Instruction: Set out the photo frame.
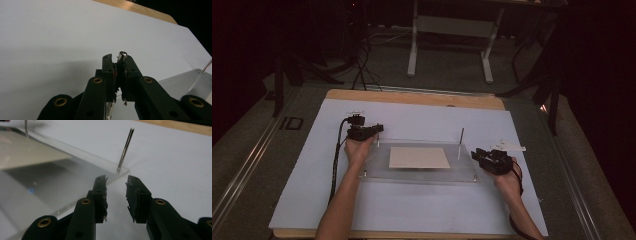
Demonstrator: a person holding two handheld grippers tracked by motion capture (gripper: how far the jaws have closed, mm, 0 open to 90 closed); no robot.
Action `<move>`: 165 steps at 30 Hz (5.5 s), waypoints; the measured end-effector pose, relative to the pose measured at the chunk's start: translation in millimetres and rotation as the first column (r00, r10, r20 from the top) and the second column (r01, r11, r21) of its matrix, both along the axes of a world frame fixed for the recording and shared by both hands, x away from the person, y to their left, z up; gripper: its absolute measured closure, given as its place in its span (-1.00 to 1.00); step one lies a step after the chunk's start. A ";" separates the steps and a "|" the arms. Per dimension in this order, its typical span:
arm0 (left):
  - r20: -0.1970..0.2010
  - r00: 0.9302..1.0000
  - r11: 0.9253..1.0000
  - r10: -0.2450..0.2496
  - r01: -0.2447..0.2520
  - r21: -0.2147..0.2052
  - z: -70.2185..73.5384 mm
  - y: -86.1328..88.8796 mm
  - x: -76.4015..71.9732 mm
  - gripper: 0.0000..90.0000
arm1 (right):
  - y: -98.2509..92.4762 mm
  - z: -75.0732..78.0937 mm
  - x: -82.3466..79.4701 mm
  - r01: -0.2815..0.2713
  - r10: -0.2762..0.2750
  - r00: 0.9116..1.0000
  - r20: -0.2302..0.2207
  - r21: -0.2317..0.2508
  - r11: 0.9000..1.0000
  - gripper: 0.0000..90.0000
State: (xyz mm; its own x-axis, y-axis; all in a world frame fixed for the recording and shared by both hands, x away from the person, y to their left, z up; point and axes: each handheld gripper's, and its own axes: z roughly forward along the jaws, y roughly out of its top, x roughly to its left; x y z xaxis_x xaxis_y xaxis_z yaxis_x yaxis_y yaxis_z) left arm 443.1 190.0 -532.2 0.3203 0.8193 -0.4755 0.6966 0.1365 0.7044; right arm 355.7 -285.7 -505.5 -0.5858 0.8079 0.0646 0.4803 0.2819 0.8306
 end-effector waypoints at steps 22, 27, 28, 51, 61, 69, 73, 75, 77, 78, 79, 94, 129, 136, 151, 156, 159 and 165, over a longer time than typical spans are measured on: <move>-0.013 1.000 1.000 0.003 -0.004 -0.025 -1.1 0.8 1.5 0.83 | 12.5 -8.6 -20.5 -0.186 0.193 0.976 0.104 -0.071 0.980 0.22; -0.019 1.000 0.999 0.003 -0.004 -0.032 -1.0 1.1 2.4 0.83 | 15.3 -4.8 -25.4 -0.221 0.232 0.960 0.158 -0.086 0.972 0.10; -0.024 1.000 0.999 0.002 -0.003 -0.034 -0.9 1.2 2.9 0.83 | 15.8 -4.0 -26.4 -0.224 0.236 0.957 0.168 -0.087 0.971 0.08; -0.029 0.999 0.998 -0.017 0.015 -0.069 -3.2 4.5 5.8 0.73 | 25.4 2.4 -27.7 -0.279 0.287 0.933 0.219 -0.068 0.958 -0.02; 0.024 1.000 1.000 -0.003 0.003 0.005 6.1 3.6 -0.3 0.42 | 25.6 3.9 -27.2 -0.271 0.277 0.938 0.208 -0.059 0.961 -0.02; 0.098 0.995 0.994 -0.033 0.022 0.108 19.7 9.1 -20.3 0.31 | 25.8 4.5 -27.0 -0.269 0.275 0.940 0.204 -0.056 0.962 -0.02; 0.130 0.990 0.989 -0.051 0.031 0.148 26.0 13.1 -32.0 0.31 | 25.8 5.2 -26.4 -0.267 0.272 0.941 0.201 -0.053 0.962 -0.02; 0.145 0.988 0.987 -0.061 0.038 0.156 28.7 15.6 -37.4 0.31 | 25.8 5.9 -26.0 -0.265 0.270 0.942 0.199 -0.049 0.963 -0.02; 0.164 0.984 0.987 -0.071 0.046 0.153 30.5 18.8 -42.5 0.31 | 25.9 6.8 -25.2 -0.265 0.268 0.943 0.197 -0.045 0.963 -0.02; 0.169 0.983 0.988 -0.074 0.049 0.150 31.1 19.9 -44.3 0.31 | 25.9 7.2 -24.8 -0.263 0.267 0.943 0.197 -0.043 0.964 -0.02; 0.176 0.981 0.987 -0.079 0.052 0.154 31.7 21.8 -46.4 0.31 | 25.9 7.5 -24.6 -0.263 0.266 0.944 0.196 -0.042 0.964 -0.02; 0.233 0.970 0.984 -0.074 0.032 0.178 43.6 33.0 -60.7 0.31 | 26.6 15.9 -18.5 -0.244 0.242 0.954 0.177 -0.013 0.970 -0.02; 0.323 0.928 0.974 -0.184 0.130 0.184 51.8 51.3 -77.4 0.24 | 28.4 36.7 8.7 -0.172 0.154 0.971 0.182 0.089 0.981 -0.01; 0.351 0.913 0.972 -0.206 0.150 0.179 53.1 54.2 -80.7 0.22 | 28.7 40.2 13.9 -0.167 0.148 0.972 0.180 0.090 0.982 0.00; 0.381 0.889 0.962 -0.255 0.193 0.195 57.3 50.9 -85.3 0.29 | 29.5 43.6 20.8 -0.150 0.129 0.975 0.181 0.105 0.983 0.02; 0.375 0.889 0.960 -0.263 0.205 0.189 57.5 53.1 -86.3 0.26 | 29.2 43.4 21.1 -0.149 0.128 0.975 0.180 0.111 0.983 0.02; 0.369 0.888 0.957 -0.274 0.213 0.198 57.6 52.3 -87.1 0.17 | 29.1 43.5 21.7 -0.148 0.126 0.976 0.180 0.115 0.982 0.02; 0.382 0.879 0.953 -0.285 0.218 0.211 59.7 48.6 -88.1 0.13 | 29.2 43.9 22.6 -0.146 0.124 0.976 0.180 0.116 0.982 0.02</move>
State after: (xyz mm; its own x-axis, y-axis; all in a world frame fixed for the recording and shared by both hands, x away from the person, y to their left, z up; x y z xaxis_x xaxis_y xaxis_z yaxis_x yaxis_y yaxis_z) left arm 355.0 238.6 -472.4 0.6617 0.7380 -0.1327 0.3431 -0.1406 0.9287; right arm 378.3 -256.5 -461.6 -0.7004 0.7119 0.0516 0.2927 0.2205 0.9304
